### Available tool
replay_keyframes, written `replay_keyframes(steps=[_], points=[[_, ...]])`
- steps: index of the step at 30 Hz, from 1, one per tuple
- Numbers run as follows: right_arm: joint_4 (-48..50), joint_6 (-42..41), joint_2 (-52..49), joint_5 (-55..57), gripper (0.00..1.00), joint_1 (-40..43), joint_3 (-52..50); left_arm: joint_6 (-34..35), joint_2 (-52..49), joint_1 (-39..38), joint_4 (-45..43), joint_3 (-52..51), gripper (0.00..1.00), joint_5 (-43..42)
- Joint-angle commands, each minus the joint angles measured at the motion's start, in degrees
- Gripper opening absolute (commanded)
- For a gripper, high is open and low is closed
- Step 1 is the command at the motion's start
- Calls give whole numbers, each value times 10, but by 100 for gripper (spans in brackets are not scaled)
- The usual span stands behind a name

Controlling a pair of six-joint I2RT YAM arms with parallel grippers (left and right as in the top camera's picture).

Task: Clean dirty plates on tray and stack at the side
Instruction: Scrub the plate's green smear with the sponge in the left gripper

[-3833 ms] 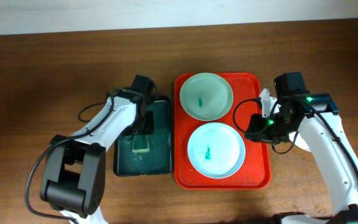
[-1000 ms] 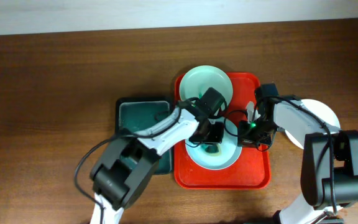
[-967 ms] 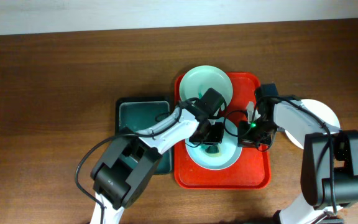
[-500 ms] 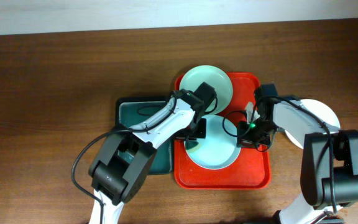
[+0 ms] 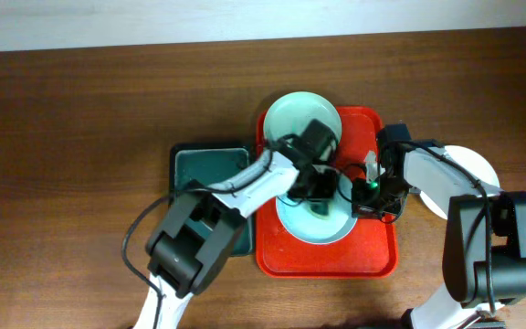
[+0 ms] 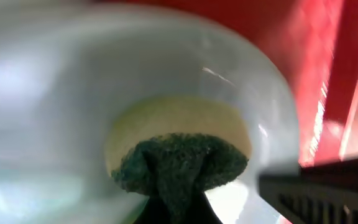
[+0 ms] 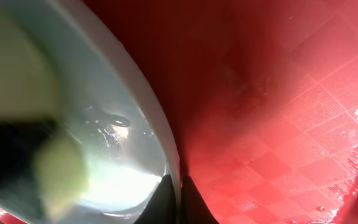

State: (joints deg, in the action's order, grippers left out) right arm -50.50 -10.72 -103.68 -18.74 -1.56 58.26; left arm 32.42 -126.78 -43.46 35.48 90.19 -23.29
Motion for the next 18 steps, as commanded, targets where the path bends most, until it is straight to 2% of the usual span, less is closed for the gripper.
replay_keyframes(steps=[1,3,7,9,14,18], points=[[4,-1,-5,29,4,-3,-10,-44,-49,-29,17,-20,0,-61],[4,-1,-5,29,4,-3,-10,-58,-49,-29,33,-19,0,-70],[3,-1,-5,29,4,-3,-10,-52,-48,-9,90,-19,0,-10],[3,-1,-5,29,4,-3,-10,-34,-47,14,119,-19,0,43],[3,-1,-5,29,4,-3,-10,-21,-34,63,178,-18,0,253],[3,-1,-5,29,4,-3,-10,-21,-27,72,189,-18,0,283]])
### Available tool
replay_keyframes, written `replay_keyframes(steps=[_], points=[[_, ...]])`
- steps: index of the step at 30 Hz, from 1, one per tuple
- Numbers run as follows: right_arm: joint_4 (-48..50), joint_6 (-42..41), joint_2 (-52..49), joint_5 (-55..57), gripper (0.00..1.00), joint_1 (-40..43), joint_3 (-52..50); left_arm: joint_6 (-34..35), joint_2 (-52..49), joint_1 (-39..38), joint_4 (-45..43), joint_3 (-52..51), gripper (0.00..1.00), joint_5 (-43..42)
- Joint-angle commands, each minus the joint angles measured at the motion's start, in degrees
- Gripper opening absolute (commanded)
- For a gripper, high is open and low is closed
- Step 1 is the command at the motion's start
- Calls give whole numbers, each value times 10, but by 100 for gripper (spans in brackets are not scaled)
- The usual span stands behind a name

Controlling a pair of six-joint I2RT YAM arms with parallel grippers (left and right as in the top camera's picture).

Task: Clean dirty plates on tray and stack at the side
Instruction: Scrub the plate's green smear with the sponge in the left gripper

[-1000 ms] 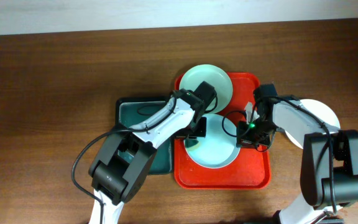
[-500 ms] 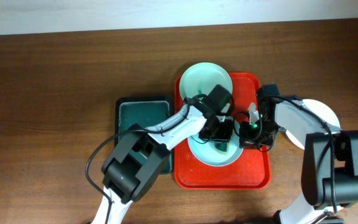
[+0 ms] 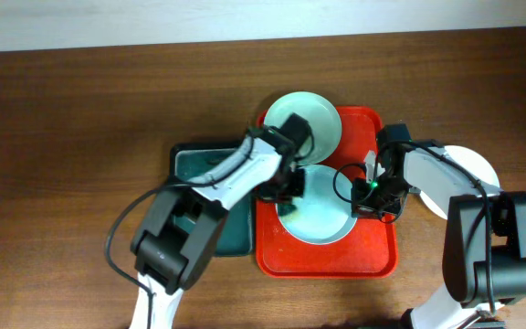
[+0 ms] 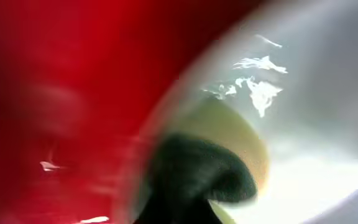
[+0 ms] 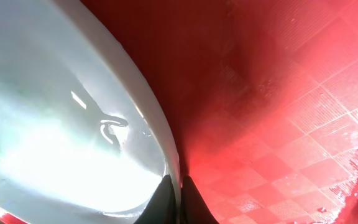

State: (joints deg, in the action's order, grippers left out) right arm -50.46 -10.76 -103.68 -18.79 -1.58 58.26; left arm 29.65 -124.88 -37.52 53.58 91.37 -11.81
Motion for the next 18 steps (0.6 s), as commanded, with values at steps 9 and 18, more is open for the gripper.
replay_keyframes(steps=[9,18], points=[[-3,0,-5,29,4,-3,-10,7,35,11,21,-16,0,68],[-3,0,-5,29,4,-3,-10,7,63,-29,-72,-24,0,37]])
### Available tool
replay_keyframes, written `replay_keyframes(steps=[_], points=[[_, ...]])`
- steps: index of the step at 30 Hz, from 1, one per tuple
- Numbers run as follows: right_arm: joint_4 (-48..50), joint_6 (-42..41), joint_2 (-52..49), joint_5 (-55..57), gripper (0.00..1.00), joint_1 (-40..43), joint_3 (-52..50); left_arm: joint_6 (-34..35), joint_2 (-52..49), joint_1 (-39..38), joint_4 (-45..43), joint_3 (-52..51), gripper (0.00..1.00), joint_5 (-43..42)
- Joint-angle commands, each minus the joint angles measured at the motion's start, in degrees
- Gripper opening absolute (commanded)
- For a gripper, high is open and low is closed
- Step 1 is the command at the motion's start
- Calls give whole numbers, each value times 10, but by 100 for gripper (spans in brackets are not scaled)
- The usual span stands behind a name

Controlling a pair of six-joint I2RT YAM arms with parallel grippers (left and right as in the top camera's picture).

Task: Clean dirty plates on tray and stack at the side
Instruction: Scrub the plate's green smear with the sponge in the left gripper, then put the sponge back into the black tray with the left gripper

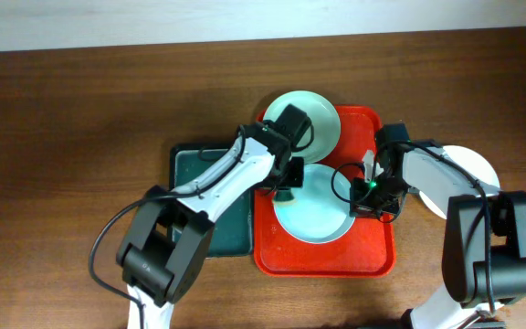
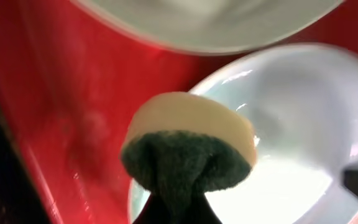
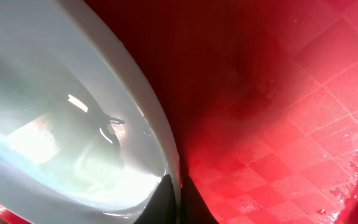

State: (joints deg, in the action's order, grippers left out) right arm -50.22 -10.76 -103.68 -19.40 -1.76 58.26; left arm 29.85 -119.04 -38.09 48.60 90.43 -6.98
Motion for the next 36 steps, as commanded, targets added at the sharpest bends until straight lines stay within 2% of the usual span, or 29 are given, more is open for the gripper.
replay_keyframes(steps=[1,5,9,17,22,29,36], points=[[-5,0,-5,35,4,-1,-10,5,0,-31,-32,-16,0,-17],[-5,0,-5,36,4,-1,-10,5,-38,-70,-76,-16,0,-68],[-4,0,-5,35,4,-1,-10,-8,-69,-89,-110,-16,0,-70],[-3,0,-5,35,4,-1,-10,-29,-73,-26,-115,-16,0,47],[-3,0,-5,35,4,-1,-10,-86,-73,1,-105,-16,0,80],[-3,0,-5,35,4,-1,-10,-89,-73,-8,16,16,0,78],[-4,0,-5,35,4,-1,-10,-70,-66,-2,188,158,0,76]])
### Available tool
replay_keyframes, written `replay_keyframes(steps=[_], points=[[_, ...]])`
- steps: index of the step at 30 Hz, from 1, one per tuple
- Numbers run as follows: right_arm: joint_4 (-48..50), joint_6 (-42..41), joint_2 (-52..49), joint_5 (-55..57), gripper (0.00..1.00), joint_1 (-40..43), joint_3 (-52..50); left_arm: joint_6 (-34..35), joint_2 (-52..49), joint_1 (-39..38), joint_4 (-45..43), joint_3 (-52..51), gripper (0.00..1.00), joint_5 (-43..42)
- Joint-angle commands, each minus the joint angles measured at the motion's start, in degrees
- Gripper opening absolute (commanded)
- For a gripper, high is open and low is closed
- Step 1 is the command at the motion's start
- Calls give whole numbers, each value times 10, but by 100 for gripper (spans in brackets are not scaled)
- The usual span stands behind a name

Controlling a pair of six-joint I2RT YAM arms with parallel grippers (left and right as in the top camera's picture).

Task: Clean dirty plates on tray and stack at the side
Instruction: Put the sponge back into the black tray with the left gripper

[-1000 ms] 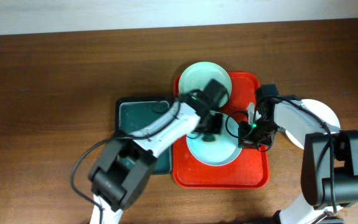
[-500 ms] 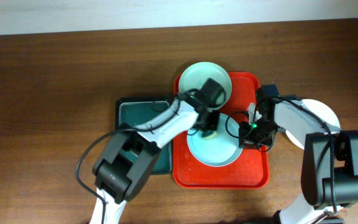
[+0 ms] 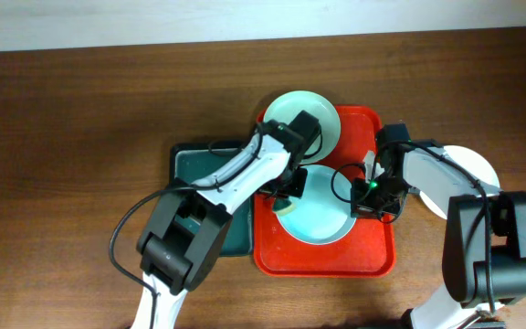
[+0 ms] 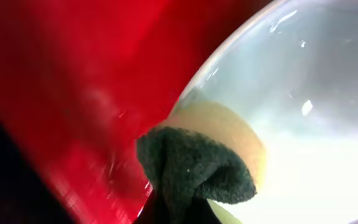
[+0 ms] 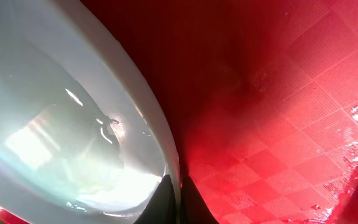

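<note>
A pale green plate (image 3: 322, 215) lies in the middle of the red tray (image 3: 377, 256). My left gripper (image 3: 290, 187) is shut on a yellow and green sponge (image 4: 210, 155) pressed at the plate's left rim (image 4: 229, 56). My right gripper (image 3: 365, 196) is shut on the plate's right rim (image 5: 160, 149), pinching it between both fingers. A second pale green plate (image 3: 290, 114) leans over the tray's far left corner.
A dark green tray (image 3: 194, 164) sits left of the red one, partly under my left arm. A white plate (image 3: 473, 164) lies on the table to the right, behind my right arm. Water wets the red tray floor (image 5: 303, 143).
My left gripper with the sponge has moved from just off the plate's upper left edge back onto its left rim. The right gripper keeps its hold on the rim.
The sponge was first pressed into the plate's middle. Then it was at the left edge, then lifted just beyond the upper left rim, and now it rests on the left rim again. My right gripper has held the plate's right rim throughout.
</note>
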State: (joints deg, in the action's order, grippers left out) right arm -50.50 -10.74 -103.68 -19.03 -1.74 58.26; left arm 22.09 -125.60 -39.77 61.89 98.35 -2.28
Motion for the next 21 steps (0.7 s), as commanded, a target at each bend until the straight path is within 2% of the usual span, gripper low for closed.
replay_keyframes(steps=[1,5,9,12,14,18,21], points=[[-2,-1,-5,32,4,-1,-10,8,3,19,78,101,0,29],[-3,-1,-5,31,4,-1,-10,8,40,44,177,190,0,42],[-7,-1,-5,32,4,-1,-10,8,84,81,235,196,0,118],[-10,-1,-5,32,4,-1,-10,8,84,107,265,184,0,136],[-10,-1,-5,32,4,-1,-10,8,84,124,249,141,0,137],[-11,0,-5,31,4,-1,-10,8,84,149,153,4,0,133],[-11,0,-5,31,4,-1,-10,8,84,165,65,-101,0,79]])
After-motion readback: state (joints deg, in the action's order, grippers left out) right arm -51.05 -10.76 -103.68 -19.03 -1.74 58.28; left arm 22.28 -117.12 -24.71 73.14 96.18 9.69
